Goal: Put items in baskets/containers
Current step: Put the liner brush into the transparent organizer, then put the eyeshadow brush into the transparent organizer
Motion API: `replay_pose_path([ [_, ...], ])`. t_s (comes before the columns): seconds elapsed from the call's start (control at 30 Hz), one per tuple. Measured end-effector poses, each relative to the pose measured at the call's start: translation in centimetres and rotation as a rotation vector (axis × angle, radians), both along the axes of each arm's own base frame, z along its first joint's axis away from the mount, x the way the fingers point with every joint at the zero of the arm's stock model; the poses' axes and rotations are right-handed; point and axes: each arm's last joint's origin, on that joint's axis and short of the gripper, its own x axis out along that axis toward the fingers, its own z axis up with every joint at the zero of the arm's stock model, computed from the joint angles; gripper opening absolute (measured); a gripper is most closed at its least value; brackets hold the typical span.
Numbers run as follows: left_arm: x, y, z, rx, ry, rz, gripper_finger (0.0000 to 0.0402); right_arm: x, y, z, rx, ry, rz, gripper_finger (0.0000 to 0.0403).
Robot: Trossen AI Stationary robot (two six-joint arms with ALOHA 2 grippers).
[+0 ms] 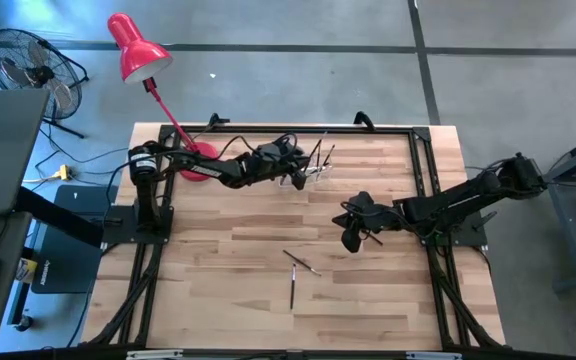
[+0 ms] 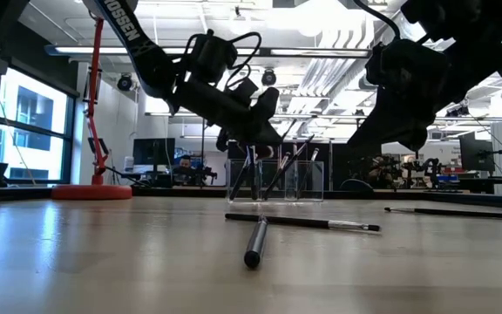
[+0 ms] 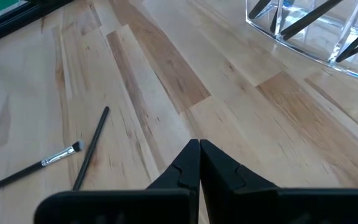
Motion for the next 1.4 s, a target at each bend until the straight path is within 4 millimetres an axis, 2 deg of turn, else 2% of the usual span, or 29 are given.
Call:
replay_pose_path([
  [0.43,0.0,0.0,-0.1,0.027,0.024,-0.009,0.0078,0.0,0.0,0.0,0.001,-0.001,-0.003,0.0004],
  [0.67,0.0,0.0,0.2,0.028,0.013,-0.018,0.0081,0.0,0.0,0.0,0.004,-0.002,-0.004,0.0004],
  [0.83,0.1,-0.2,2.2,0.029,-0.044,-0.084,0.0081,0.0,0.0,0.0,0.004,-0.001,-0.004,0.0002],
  [1.13,-0.2,-1.6,8.7,0.198,-0.167,-0.231,0.0081,0.0,0.1,0.0,0.017,0.001,0.015,0.0006],
  [1.3,-0.8,-3.2,11.1,0.183,-0.069,-0.209,0.0081,0.0,0.1,0.0,0.024,0.001,0.026,0.0002],
  [1.4,-1.7,-4.6,11.5,0.127,0.087,-0.213,0.0081,0.0,0.1,0.0,0.023,0.0,0.028,0.0002],
])
